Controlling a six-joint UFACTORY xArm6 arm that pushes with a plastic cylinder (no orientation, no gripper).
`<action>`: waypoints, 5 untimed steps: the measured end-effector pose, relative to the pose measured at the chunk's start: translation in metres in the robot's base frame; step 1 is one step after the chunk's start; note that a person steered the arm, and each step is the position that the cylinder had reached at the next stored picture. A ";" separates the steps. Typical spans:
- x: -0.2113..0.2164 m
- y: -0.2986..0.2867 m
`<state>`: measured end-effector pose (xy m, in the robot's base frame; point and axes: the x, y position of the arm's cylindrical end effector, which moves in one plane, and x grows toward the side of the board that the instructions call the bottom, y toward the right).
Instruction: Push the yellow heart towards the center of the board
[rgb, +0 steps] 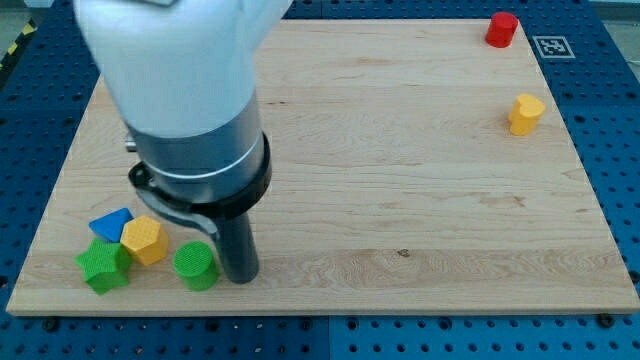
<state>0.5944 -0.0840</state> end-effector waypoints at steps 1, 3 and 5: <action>0.003 -0.020; -0.006 -0.050; -0.012 0.015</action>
<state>0.5826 -0.0688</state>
